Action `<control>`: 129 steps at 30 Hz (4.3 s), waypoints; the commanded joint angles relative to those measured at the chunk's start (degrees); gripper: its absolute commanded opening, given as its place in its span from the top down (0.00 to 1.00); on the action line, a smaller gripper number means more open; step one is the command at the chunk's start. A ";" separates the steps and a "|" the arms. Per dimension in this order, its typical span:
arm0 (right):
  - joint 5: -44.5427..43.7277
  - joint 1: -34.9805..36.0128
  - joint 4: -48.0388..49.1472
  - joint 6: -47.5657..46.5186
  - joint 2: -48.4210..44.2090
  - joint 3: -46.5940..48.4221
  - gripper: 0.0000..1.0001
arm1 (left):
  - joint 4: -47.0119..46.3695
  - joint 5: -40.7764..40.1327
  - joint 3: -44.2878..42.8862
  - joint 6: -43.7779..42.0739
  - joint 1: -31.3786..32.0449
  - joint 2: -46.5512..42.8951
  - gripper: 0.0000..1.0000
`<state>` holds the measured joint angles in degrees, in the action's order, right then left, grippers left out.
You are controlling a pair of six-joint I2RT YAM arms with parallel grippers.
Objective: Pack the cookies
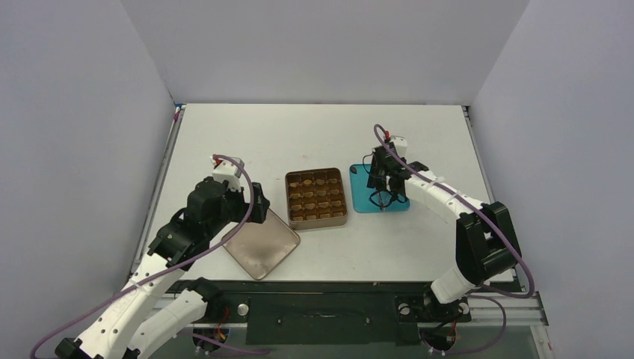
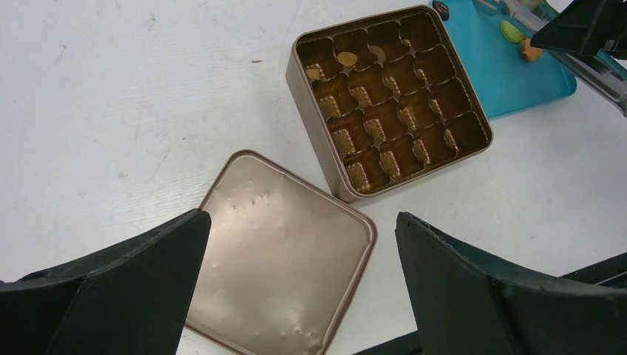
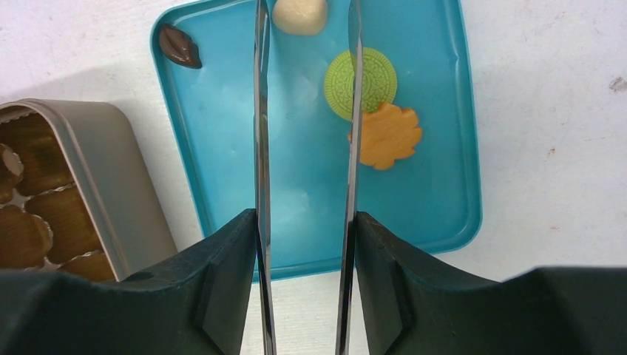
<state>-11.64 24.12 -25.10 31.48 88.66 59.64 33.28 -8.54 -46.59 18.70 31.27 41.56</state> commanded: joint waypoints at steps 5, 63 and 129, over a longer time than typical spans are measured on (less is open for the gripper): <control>0.58 -0.87 3.42 -1.10 2.41 2.06 0.55 | -1.91 0.00 -0.69 -0.07 -0.53 0.23 0.03; 2.15 17.91 -6.93 0.68 -11.25 5.27 0.82 | -1.91 1.17 -0.59 0.16 -1.12 -0.27 0.03; -4.92 18.59 -4.68 3.51 -14.80 4.38 0.61 | -1.79 1.15 -0.59 0.20 -1.03 -0.19 0.03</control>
<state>-13.98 44.18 -31.09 34.28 79.09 65.10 33.28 -8.05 -46.59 18.85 30.52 41.91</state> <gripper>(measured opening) 0.390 0.968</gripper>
